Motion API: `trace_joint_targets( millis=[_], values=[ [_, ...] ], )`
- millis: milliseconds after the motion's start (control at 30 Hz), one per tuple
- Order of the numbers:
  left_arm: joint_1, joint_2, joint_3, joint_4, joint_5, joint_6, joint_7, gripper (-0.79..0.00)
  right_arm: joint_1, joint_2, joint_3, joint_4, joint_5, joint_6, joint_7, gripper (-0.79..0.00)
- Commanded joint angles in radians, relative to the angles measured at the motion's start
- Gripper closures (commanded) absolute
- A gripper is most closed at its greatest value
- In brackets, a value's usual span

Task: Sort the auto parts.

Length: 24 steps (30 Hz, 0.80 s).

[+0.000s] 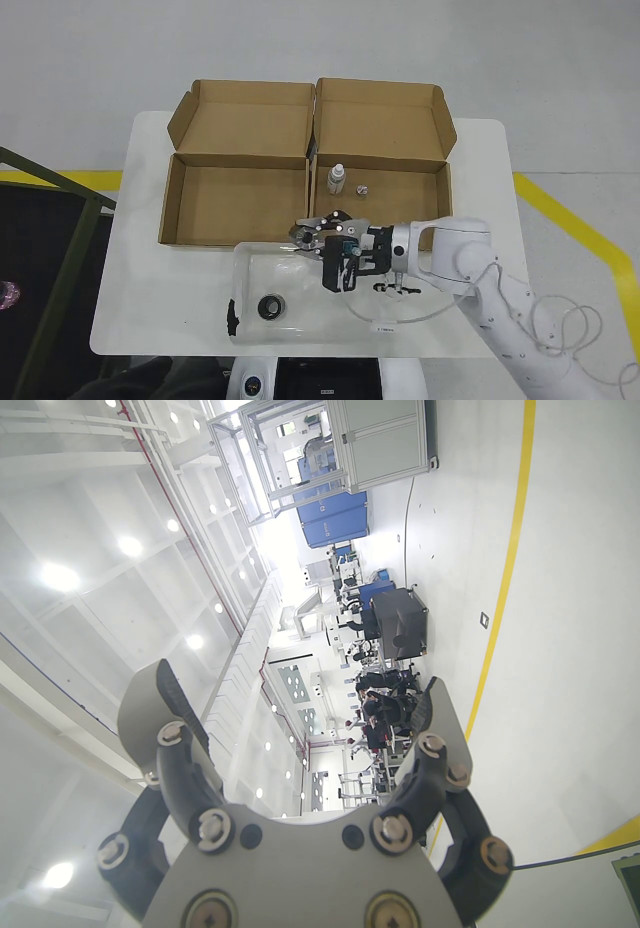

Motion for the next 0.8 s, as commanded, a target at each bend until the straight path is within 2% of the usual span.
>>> trace_joint_targets(
  millis=[0, 200, 433, 767],
  values=[
    [0.0, 0.0, 0.0, 0.0, 0.0, 0.0, 0.0, -0.785, 0.001, 0.002, 0.01, 0.007, 0.003, 0.0, -0.011, 0.0],
    [0.0, 0.0, 0.0, 0.0, 0.0, 0.0, 0.0, -0.785, 0.039, -0.002, 0.007, 0.066, 0.025, 0.008, -0.041, 0.0],
    [0.0, 0.0, 0.0, 0.0, 0.0, 0.0, 0.0, -0.785, 0.136, -0.021, -0.046, 0.176, 0.059, 0.042, -0.048, 0.0],
    [0.0, 0.0, 0.0, 0.0, 0.0, 0.0, 0.0, -0.785, 0.293, -0.061, -0.157, 0.32, 0.095, 0.085, 0.05, 0.0]
  ],
)
